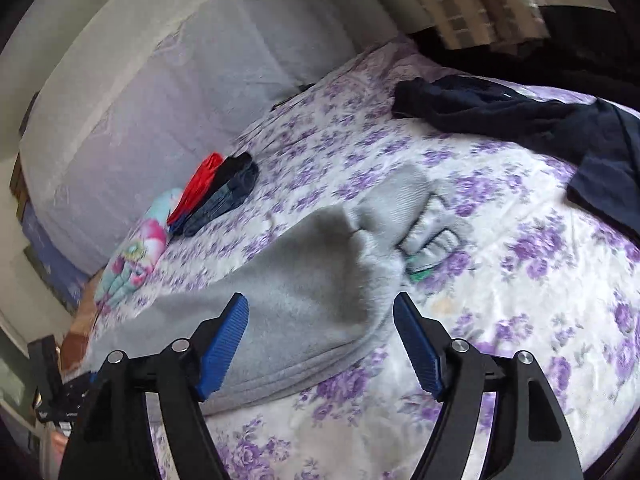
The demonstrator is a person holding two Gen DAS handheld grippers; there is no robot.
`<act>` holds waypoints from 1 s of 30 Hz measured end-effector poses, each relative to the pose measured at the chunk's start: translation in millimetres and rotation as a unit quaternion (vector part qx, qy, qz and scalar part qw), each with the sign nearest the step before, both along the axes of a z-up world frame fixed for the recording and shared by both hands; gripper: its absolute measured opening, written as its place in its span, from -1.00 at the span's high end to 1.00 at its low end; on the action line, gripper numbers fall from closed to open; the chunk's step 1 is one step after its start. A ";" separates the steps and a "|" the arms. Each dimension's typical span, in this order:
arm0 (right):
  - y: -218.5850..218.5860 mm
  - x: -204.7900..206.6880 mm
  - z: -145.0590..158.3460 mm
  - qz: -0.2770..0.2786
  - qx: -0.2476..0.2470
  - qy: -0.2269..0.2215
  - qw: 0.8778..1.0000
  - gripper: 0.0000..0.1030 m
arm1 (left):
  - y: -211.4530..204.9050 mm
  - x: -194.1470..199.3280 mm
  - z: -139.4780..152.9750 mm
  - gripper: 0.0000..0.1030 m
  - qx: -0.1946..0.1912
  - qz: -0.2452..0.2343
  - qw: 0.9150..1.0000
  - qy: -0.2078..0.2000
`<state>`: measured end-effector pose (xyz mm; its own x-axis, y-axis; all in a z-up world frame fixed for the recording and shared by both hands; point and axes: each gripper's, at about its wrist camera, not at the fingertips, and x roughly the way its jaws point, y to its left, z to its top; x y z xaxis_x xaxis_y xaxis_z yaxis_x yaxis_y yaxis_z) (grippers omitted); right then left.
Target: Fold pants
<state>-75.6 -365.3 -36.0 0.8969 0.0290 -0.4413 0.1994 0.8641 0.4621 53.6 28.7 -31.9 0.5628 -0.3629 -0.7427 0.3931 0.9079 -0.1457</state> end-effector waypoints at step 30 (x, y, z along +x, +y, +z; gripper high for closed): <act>131.8 126.2 20.7 0.289 -0.020 0.029 0.957 -0.43 | -101.7 22.2 -46.7 -0.92 0.032 0.037 0.999 -0.004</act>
